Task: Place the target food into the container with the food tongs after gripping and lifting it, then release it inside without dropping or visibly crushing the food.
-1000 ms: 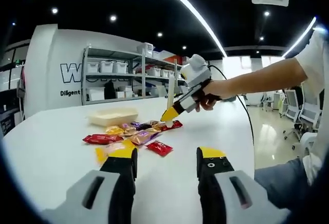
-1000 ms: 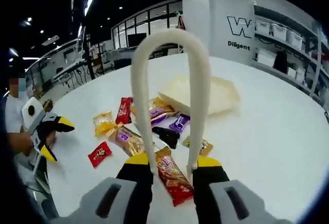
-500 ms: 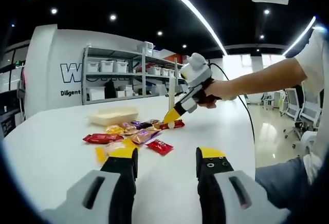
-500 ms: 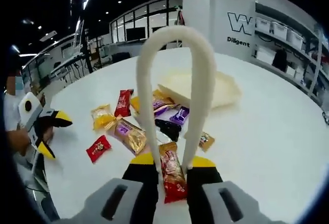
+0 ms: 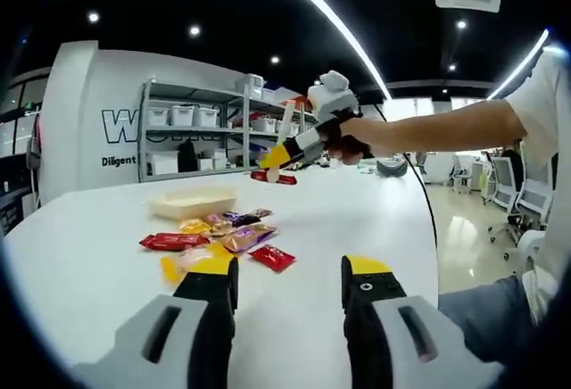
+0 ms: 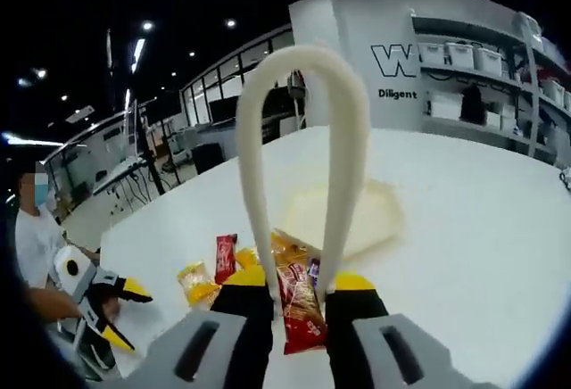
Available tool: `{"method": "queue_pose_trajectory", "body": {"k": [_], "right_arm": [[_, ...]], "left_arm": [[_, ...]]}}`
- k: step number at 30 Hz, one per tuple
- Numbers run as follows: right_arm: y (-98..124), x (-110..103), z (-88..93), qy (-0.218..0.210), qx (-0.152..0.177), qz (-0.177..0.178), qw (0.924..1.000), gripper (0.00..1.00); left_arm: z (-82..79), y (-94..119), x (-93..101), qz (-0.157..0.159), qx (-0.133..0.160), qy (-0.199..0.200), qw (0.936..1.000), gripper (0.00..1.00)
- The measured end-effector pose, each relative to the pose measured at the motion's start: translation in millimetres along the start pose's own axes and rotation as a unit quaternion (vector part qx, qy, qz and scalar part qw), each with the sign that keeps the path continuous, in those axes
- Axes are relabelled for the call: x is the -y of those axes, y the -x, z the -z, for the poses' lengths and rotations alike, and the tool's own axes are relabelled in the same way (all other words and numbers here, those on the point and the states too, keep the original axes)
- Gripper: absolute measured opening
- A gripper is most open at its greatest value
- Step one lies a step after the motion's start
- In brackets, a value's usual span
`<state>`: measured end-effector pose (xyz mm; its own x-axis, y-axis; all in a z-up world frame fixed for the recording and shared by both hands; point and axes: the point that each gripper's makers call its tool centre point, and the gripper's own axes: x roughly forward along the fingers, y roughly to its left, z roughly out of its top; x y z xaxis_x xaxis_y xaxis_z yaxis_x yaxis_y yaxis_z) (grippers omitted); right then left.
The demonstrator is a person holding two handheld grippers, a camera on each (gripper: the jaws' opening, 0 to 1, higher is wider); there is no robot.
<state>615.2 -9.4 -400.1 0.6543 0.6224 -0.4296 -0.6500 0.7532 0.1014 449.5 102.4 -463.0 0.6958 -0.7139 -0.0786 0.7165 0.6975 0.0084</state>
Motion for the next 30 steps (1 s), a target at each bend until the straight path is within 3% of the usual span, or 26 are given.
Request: {"method": "queue_pose_trajectory", "body": {"k": [4,6,16,26,30], "right_arm": [[-10.3,5.4,-13.5,-0.002,0.008,0.006,0.9999,0.15],[-16.9,6.6,-14.1,-0.013,0.012,0.013,0.9998,0.15],[-67.1,7.2,-18.1,0.014,0.008,0.017,0.9997,0.16],[-116.9,14.4,-24.9,-0.006,0.012,-0.001,0.9999,0.16],[-130.8,9.1,-20.7,0.006,0.003,-0.005,1.0000,0.16]], "left_arm": [[-0.6,0.2,1.0,0.003,0.002,0.002,1.0000,0.45],[-1.3,0.2,2.2,0.006,0.003,0.003,1.0000,0.45],[-2.9,0.5,5.2,0.015,0.008,0.004,0.9998,0.44],[-2.4,-0.1,6.0,0.020,0.008,0.004,0.9998,0.43],[-4.2,0.4,4.8,0.017,0.014,0.006,0.9997,0.43]]}}
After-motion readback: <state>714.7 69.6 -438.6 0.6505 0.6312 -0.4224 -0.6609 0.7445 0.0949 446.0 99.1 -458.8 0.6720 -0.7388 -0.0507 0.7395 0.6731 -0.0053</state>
